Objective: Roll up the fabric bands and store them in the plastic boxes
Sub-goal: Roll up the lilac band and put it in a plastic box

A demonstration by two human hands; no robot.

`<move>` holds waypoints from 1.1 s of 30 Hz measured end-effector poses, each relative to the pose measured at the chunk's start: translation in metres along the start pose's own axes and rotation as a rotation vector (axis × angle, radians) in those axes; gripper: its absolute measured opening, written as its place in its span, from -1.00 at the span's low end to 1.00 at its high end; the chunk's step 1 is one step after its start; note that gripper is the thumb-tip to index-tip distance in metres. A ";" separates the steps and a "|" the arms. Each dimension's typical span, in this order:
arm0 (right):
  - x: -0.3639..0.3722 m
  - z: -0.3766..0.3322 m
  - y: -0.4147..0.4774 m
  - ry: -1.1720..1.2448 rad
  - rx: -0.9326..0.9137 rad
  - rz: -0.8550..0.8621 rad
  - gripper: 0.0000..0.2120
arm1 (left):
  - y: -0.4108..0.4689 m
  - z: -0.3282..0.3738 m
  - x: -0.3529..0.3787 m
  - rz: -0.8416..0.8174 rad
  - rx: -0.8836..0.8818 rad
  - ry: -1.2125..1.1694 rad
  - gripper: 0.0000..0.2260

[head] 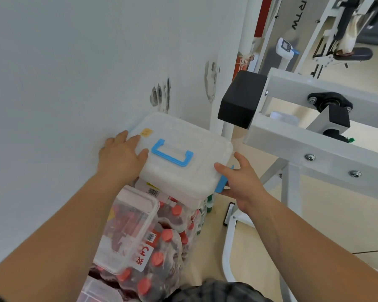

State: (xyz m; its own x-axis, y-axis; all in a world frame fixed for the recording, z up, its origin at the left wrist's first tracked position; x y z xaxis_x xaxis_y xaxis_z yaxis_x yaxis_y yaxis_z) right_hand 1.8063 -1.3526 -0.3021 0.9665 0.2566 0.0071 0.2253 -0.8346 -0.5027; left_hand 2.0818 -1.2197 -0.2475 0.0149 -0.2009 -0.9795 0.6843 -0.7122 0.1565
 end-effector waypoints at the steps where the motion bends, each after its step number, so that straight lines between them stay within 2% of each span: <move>1: 0.000 0.000 0.000 0.009 -0.001 0.018 -0.23 | -0.003 0.009 -0.006 0.047 0.034 0.011 -0.47; 3: -0.001 0.001 -0.001 0.002 -0.013 0.055 -0.28 | -0.012 0.032 -0.014 0.077 0.115 -0.009 -0.39; 4: -0.001 0.001 0.000 -0.008 -0.026 0.068 -0.37 | -0.018 0.044 -0.015 0.050 0.165 -0.026 -0.32; 7: -0.002 0.003 0.000 -0.023 -0.070 0.103 -0.64 | -0.038 0.072 0.000 -0.116 0.288 -0.037 -0.15; 9: -0.003 0.002 0.001 -0.041 -0.103 0.125 -0.71 | -0.045 0.074 0.013 -0.197 0.310 -0.010 -0.14; 14: 0.000 -0.003 0.003 -0.036 -0.113 0.125 -0.77 | -0.039 0.070 0.021 -0.249 0.328 0.038 -0.16; 19: 0.007 0.009 -0.006 -0.074 -0.148 0.122 -0.60 | -0.035 0.074 0.022 -0.260 0.363 0.046 -0.13; 27: 0.017 0.003 -0.004 -0.406 -0.310 0.110 -0.47 | -0.045 0.074 0.020 -0.231 0.332 0.041 -0.13; 32: 0.000 -0.020 0.011 -0.647 -0.410 0.106 -0.46 | -0.048 0.070 0.008 -0.131 0.348 -0.015 -0.37; 33: 0.001 -0.024 0.009 -0.760 -0.463 0.125 -0.44 | -0.050 0.067 0.009 -0.131 0.343 -0.004 -0.39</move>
State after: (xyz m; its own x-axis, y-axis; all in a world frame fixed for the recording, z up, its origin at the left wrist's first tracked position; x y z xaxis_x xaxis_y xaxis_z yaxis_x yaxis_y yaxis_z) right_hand 1.8122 -1.3715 -0.2860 0.6823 0.2667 -0.6806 0.3099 -0.9488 -0.0611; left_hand 1.9992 -1.2313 -0.2559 -0.0597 -0.0949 -0.9937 0.3958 -0.9161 0.0637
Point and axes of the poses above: each hand's wrist, its own y-axis towards the middle knuckle, its own x-axis out of the palm, z = x × y, the point moved 6 cm from there along y, towards the middle knuckle, and after that the axes turned 10 degrees about z, right-handed, at the moved point
